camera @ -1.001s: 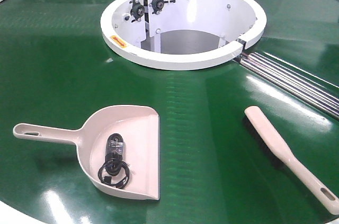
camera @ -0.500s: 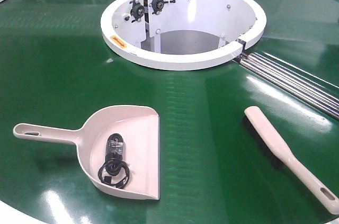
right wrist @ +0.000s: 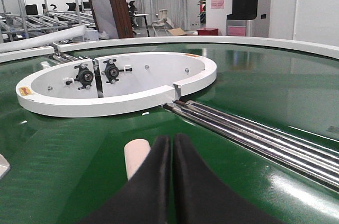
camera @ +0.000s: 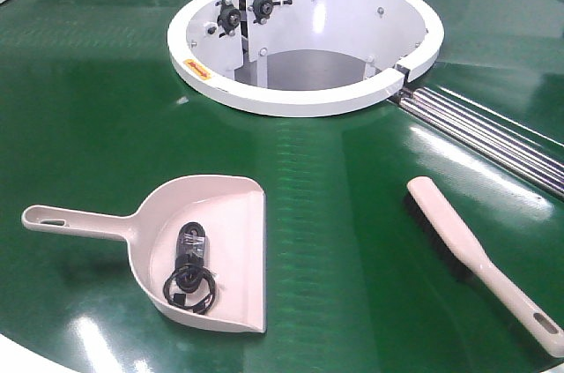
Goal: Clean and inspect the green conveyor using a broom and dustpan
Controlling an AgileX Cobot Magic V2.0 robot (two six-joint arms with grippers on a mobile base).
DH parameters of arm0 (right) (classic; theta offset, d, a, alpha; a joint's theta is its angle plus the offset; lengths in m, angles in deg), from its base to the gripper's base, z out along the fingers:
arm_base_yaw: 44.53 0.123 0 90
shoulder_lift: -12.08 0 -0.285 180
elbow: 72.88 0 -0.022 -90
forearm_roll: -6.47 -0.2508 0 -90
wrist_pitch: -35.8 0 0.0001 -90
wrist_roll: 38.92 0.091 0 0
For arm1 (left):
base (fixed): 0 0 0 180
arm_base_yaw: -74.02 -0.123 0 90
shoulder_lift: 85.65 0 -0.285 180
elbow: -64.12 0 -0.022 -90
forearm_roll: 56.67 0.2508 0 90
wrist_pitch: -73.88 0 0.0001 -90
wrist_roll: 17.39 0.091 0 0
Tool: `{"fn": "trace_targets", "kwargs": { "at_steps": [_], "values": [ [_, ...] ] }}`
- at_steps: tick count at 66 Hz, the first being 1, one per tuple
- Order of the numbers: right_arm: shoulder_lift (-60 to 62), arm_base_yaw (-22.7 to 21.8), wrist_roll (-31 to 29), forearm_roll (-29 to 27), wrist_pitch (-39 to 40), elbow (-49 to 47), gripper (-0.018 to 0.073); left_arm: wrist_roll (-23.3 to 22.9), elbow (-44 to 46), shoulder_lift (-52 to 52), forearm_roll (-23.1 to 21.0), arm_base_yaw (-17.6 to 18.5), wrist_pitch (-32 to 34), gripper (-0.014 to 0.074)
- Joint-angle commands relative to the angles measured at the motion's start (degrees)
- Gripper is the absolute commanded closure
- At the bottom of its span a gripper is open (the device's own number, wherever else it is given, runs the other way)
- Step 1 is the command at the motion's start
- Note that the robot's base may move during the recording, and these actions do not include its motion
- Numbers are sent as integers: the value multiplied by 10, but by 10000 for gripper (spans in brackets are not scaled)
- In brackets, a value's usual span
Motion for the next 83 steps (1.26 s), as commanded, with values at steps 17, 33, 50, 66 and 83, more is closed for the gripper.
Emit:
{"fn": "trace_targets", "kwargs": {
  "at_steps": [17, 33, 50, 66, 83],
  "values": [
    [10, -3, -1, 2, 39, 13, 569, -6, -18, -8, 0, 3, 39, 603],
    [10, -3, -1, 2, 38, 13, 569, -6, -18, -8, 0, 3, 39, 603],
    [10, -3, -1, 2, 38, 13, 569, -6, -18, -8, 0, 3, 39, 603],
    [10, -3, -1, 2, 38, 13, 569, -6, -18, -8, 0, 3, 39, 603],
    [10, -3, -1, 2, 38, 13, 569, -6, -18, -8, 0, 3, 39, 603]
  ]
}}
